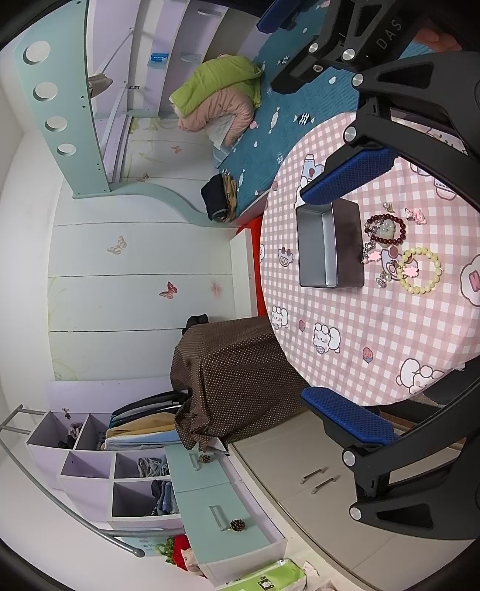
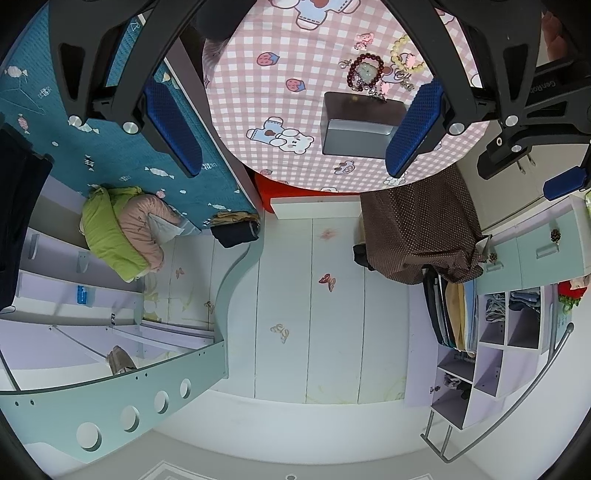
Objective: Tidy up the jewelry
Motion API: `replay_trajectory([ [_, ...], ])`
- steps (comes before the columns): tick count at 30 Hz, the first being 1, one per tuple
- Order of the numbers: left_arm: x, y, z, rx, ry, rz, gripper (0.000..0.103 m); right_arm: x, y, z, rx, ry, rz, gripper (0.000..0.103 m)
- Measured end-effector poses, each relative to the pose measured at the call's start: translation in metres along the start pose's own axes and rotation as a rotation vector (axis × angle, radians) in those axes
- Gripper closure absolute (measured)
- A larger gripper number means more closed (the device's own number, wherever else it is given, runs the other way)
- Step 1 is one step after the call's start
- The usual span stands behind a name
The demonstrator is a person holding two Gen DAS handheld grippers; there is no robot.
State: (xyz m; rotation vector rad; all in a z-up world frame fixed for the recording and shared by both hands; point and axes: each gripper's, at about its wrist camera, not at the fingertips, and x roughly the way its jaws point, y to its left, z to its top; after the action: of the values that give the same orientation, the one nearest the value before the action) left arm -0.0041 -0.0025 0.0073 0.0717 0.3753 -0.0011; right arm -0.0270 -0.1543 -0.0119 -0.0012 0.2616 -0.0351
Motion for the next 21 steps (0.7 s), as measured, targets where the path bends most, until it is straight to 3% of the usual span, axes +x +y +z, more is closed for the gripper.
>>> replay_trajectory([
  [21,0.0060,0.0043,-0.0074,-0.006,0.012,0.001,0.005,0.0029,-0.0027,-0.0030,0.004,0.005,-0.002,0.007],
])
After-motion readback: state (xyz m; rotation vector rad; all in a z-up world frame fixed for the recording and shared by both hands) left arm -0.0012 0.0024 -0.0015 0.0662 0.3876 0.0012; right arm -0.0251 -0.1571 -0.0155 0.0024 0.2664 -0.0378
